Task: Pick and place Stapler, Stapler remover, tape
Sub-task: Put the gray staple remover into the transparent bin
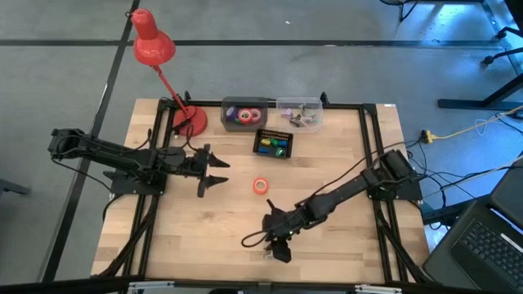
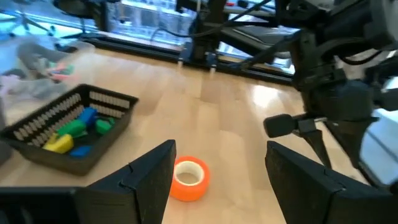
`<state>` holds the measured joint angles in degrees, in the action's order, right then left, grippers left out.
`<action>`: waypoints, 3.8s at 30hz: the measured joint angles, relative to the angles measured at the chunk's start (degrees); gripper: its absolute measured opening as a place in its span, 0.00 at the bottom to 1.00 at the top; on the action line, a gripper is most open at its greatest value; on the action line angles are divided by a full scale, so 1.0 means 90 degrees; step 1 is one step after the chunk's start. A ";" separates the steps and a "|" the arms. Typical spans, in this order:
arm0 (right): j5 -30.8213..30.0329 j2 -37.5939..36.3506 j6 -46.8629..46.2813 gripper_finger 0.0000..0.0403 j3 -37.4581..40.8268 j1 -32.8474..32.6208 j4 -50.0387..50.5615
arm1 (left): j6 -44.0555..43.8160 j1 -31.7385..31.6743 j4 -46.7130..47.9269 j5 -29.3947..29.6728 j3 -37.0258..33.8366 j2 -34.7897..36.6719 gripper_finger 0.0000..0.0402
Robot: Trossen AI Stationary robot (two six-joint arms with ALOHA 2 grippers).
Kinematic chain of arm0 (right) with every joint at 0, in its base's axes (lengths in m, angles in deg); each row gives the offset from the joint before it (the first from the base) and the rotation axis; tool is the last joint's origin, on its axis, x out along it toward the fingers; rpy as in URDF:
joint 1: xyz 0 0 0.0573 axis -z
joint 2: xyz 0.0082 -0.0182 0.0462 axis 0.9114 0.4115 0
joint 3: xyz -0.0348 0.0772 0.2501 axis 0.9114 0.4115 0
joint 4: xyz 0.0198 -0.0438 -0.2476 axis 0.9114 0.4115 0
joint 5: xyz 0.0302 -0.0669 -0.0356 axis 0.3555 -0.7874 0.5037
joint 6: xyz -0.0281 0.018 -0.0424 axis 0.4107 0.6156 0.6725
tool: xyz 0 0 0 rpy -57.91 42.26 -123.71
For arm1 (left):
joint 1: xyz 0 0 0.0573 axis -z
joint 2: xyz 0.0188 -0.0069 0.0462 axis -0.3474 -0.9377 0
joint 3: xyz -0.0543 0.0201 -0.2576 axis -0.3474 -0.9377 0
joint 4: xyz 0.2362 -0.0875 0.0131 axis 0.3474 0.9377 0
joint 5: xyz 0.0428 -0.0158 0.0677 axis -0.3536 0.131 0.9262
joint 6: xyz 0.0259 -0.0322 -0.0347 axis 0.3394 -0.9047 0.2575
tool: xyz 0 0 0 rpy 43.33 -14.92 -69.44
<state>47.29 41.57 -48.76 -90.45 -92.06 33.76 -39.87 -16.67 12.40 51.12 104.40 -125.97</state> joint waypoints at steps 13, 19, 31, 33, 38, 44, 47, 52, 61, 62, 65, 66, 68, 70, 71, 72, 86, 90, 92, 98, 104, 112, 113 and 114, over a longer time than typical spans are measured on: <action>-0.0711 0.0002 -0.0402 0.30 0.0000 -0.0267 -0.0006 | -0.0136 0.0000 -0.0024 -0.0305 0.0000 0.0000 0.60; -0.0825 0.0002 -0.0543 0.30 0.0000 -0.0269 0.0155 | -0.0134 0.0000 0.0022 -0.0307 0.0000 0.0000 0.60; -0.1002 0.0102 -0.0592 0.30 0.0001 -0.0273 0.0519 | -0.0134 0.0000 0.0025 -0.0310 0.0000 0.0000 0.60; -0.1002 0.0146 -0.0597 0.30 0.0000 -0.0288 0.0344 | -0.0132 0.0000 0.0028 -0.0310 0.0000 0.0000 0.60; -0.0983 0.0204 -0.0657 0.30 -0.0002 -0.0338 0.0321 | -0.0131 0.0000 0.0080 -0.0310 0.0000 0.0000 0.60; -0.0817 0.0294 -0.0881 0.30 0.0000 -0.0371 0.0324 | -0.0131 0.0000 0.0085 -0.0310 0.0000 0.0000 0.60; -0.0815 0.0294 -0.0881 0.30 -0.0002 -0.0376 0.0290 | -0.0131 0.0000 0.0092 -0.0310 0.0000 0.0000 0.60; -0.0815 0.0308 -0.0776 0.18 -0.0002 -0.0373 0.0217 | -0.0131 0.0000 0.0121 -0.0308 0.0001 0.0000 0.60; -0.1093 0.0307 -0.0529 0.01 -0.0019 -0.0373 0.0018 | -0.0131 0.0000 0.0122 -0.0310 0.0000 0.0000 0.60; -0.1140 0.0297 -0.0469 0.01 -0.0067 -0.0370 0.0094 | -0.0131 0.0000 0.0122 -0.0309 0.0000 0.0000 0.60; -0.1264 0.0251 -0.0236 0.01 -0.0323 -0.0328 0.0605 | -0.0133 0.0000 0.0122 -0.0310 0.0000 0.0000 0.60; -0.1351 0.0204 -0.0174 0.00 -0.0435 -0.0303 0.1006 | -0.0134 0.0000 0.0122 -0.0310 0.0000 0.0000 0.60; -0.1583 0.0121 -0.0055 0.00 -0.0741 -0.0250 0.1924 | -0.0131 0.0002 0.0157 -0.0310 0.0000 0.0000 0.60; -0.2030 0.0003 0.0107 0.00 -0.1054 -0.0188 0.3104 | -0.0132 0.0002 0.0183 -0.0310 0.0000 0.0000 0.60; -0.2339 -0.0041 0.0231 0.00 -0.1218 -0.0162 0.3535 | -0.0131 0.0002 0.0193 -0.0310 0.0001 0.0000 0.60; -0.2704 -0.0095 0.0341 0.00 -0.1369 -0.0119 0.3989 | -0.0131 0.0002 0.0216 -0.0310 0.0000 0.0000 0.60; -0.3304 -0.1245 0.2456 0.00 -0.1515 0.2817 0.6515 | -0.0131 0.0002 0.0337 -0.0464 0.0000 0.0002 0.60; -0.3092 -0.1926 0.2901 0.00 -0.1515 0.3819 0.6439 | -0.0116 0.0000 0.0347 -0.0480 0.0000 0.0002 0.60; -0.2797 -0.2240 0.3093 0.00 -0.1515 0.4326 0.6129 | -0.0026 0.0000 0.0290 -0.0475 0.0000 0.0002 0.60; -0.1932 -0.2435 0.3322 0.00 -0.1508 0.5537 0.5358 | 0.0040 0.0000 0.0161 -0.0434 0.0001 0.0002 0.60; -0.1786 -0.1700 0.3808 0.00 -0.1503 0.6072 0.4870 | 0.0041 0.0000 -0.0025 -0.0431 0.0000 0.0002 0.60; -0.1748 -0.0954 0.4101 0.00 -0.1501 0.6719 0.4586 | 0.0042 0.0000 -0.0036 -0.0458 0.0001 0.0002 0.60; -0.1595 -0.0891 0.4095 0.00 -0.1501 0.6770 0.4468 | 0.0041 0.0000 -0.0033 -0.0458 0.0000 0.0002 0.60; -0.1453 -0.0817 0.4098 0.00 -0.1501 0.6799 0.4364 | 0.0041 0.0000 -0.0033 -0.0458 0.0000 0.0002 0.60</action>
<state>34.21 34.21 -11.88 -103.95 -30.87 73.03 -39.50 -16.67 12.10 47.00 104.40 -125.95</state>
